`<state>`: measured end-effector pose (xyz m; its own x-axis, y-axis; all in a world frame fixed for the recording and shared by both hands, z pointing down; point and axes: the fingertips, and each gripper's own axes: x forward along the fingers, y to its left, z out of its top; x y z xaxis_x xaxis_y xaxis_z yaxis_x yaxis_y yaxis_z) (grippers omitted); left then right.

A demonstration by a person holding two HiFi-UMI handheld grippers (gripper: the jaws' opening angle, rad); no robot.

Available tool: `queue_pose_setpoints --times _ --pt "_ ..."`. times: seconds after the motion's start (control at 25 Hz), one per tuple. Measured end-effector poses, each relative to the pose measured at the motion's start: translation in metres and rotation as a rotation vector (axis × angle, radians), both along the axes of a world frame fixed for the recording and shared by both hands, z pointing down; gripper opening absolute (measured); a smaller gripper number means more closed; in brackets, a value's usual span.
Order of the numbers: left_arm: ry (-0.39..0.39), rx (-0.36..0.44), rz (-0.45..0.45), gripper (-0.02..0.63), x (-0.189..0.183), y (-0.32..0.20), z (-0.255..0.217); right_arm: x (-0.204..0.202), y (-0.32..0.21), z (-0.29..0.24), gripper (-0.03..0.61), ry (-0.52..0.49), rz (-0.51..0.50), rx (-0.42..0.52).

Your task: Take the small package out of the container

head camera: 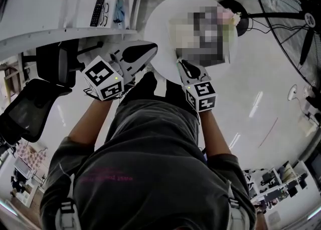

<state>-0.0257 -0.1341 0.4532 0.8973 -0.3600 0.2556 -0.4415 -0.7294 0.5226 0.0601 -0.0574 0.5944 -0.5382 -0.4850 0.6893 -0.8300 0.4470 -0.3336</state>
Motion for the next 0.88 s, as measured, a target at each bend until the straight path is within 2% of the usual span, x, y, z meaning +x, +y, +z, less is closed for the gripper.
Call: queue_pose_setpoints --times 0.08,0.32,0.72,0.88 --pt "-0.006 -0.005 -0.014 0.015 0.008 0.004 0.001 -0.001 0.007 0.009 0.095 0.023 -0.033 -0.014" --pt "-0.027 -0.023 -0.047 0.015 0.021 0.018 0.009 0.005 0.023 0.033 0.143 0.089 -0.082 -0.046" --pt "-0.049 -0.051 -0.069 0.015 0.019 0.038 0.021 0.010 0.040 0.064 0.146 0.126 -0.093 -0.118" --pt "-0.053 -0.054 -0.071 0.015 0.014 0.042 0.024 0.010 0.043 0.072 0.122 0.136 -0.087 -0.131"
